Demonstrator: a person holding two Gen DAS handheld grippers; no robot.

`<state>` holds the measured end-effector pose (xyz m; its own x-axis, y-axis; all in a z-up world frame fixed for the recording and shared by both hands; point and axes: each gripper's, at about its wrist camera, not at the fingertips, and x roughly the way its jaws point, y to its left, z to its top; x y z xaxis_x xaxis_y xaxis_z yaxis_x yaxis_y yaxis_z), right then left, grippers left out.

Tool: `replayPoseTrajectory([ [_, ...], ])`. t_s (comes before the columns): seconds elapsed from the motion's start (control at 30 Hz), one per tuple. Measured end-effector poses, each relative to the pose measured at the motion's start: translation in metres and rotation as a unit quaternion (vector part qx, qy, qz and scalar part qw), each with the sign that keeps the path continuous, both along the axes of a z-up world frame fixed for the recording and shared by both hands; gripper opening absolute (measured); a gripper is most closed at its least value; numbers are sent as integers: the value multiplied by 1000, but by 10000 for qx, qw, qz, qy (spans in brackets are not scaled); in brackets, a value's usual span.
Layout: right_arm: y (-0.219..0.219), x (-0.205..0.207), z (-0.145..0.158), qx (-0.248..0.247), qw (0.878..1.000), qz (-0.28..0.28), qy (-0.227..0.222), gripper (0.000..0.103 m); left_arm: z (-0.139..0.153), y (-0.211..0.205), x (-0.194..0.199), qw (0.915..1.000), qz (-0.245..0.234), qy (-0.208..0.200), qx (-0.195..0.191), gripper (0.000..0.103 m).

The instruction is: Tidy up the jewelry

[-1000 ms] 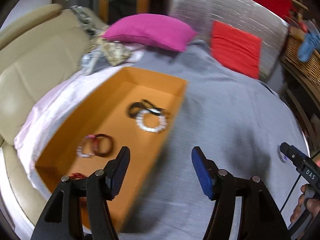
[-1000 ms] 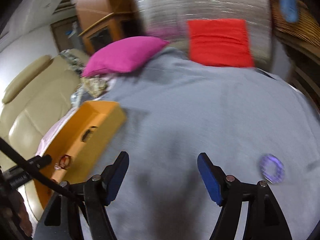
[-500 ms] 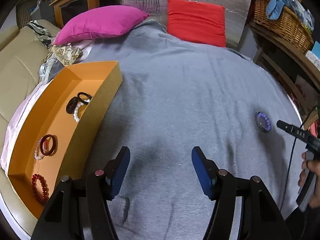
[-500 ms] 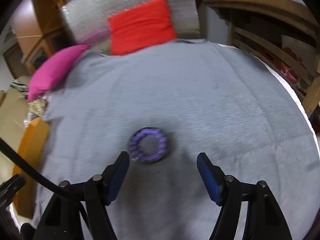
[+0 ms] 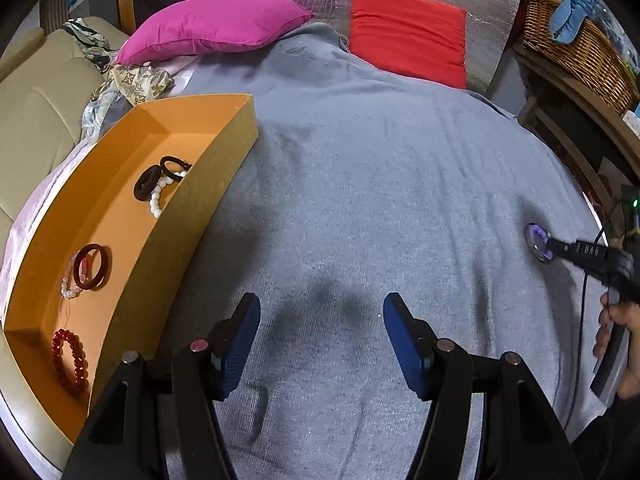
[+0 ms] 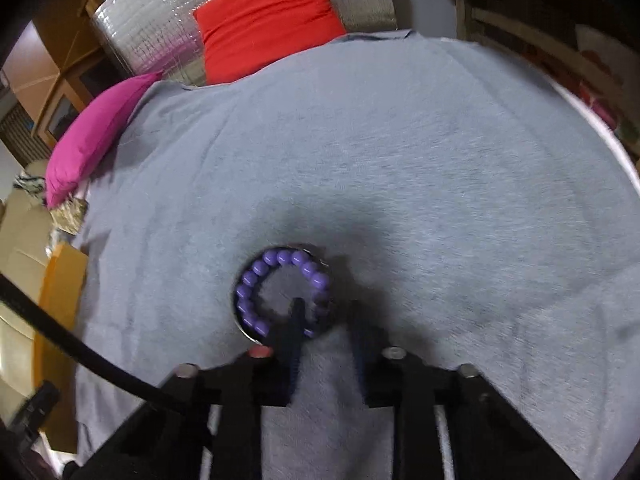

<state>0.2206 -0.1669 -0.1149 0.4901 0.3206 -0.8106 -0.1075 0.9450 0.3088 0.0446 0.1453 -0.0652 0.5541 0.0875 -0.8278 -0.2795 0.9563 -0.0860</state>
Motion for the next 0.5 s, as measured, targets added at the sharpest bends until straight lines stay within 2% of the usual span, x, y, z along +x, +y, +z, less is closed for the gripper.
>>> replayPoseTrajectory([
  [0.1,6,-10,23,215,9992,97,-327,8,-1,3,-2,10000,50,-6,15,65],
  [0.2,16,-29,48,230,9960,384,-770,9,-3,3,-1,9999,84,32,-67,65],
  [0.27,18,-32,43,365,9964,475,-600,9,-3,0,-2,10000,31,22,-60,65],
  [0.33,14,-40,48,546,9946,464,-749,9,-2,-5,-2,10000,-37,23,25,65],
  [0.4,14,-48,49,774,9932,498,-718,9,-1,-7,-2,10000,-77,15,51,65],
  [0.47,19,-56,49,714,9916,702,-820,9,-1,-8,-2,10000,-46,14,29,65],
  [0.5,22,-57,45,665,9918,816,-726,9,-2,-8,-2,10000,-43,5,7,65],
])
